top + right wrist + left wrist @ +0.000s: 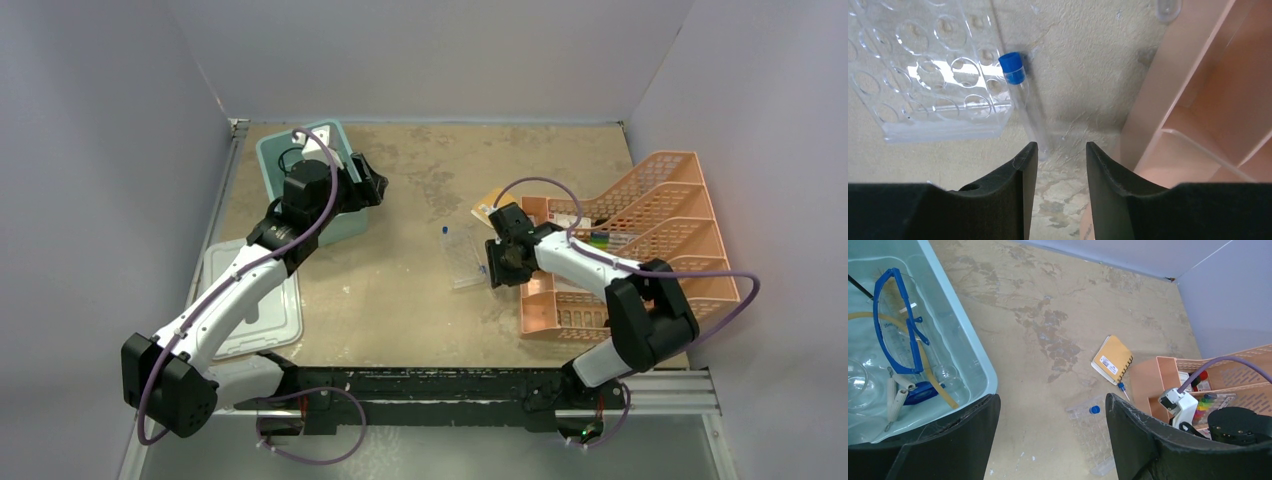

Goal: Organize the chemistry lab equipment

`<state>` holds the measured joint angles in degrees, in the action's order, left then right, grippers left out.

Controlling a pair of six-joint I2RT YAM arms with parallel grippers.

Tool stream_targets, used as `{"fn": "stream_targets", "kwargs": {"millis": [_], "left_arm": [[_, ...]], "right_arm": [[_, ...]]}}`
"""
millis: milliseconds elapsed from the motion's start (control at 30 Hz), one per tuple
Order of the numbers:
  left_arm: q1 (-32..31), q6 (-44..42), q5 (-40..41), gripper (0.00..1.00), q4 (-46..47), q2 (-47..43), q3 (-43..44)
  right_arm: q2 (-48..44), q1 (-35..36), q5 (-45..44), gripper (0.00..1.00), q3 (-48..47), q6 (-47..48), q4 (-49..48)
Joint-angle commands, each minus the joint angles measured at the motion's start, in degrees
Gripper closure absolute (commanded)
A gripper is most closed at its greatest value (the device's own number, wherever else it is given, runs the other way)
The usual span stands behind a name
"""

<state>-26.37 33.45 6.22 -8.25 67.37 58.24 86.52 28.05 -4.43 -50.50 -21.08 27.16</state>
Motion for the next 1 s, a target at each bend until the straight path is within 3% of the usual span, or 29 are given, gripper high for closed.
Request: {"fn": "stream_targets", "kwargs": {"millis": [0, 367, 533, 700, 967], "left_arm": [[-0.13, 0.47, 0.48, 0.24, 1.9, -1.49, -0.1], [-0.08, 0.23, 0.28, 0.25, 1.32, -2.11, -0.34], [-0.08, 0.08, 0.26, 0.25, 1.14, -2.51, -0.66], [-0.08, -0.2, 0.3, 0.25, 0.79, -2.64, -0.97], [-0.09, 0.04, 0.42, 0.25, 0.86, -3.1, -1.6]], "right_arm": [[-0.1, -0.06, 2.0, 0.58, 0.15, -0.35, 0.09], [4.07, 1.43, 2.65, 0.53, -0.32, -1.03, -1.6], [6.55, 3.02, -3.3, 0.63, -1.21, -2.64, -2.87], [9.68, 2.93, -3.78, 0.77, -1.47, -5.33, -6.51], [13.95, 2.36, -7.56, 0.71, -5.17, -2.51, -8.53]]}}
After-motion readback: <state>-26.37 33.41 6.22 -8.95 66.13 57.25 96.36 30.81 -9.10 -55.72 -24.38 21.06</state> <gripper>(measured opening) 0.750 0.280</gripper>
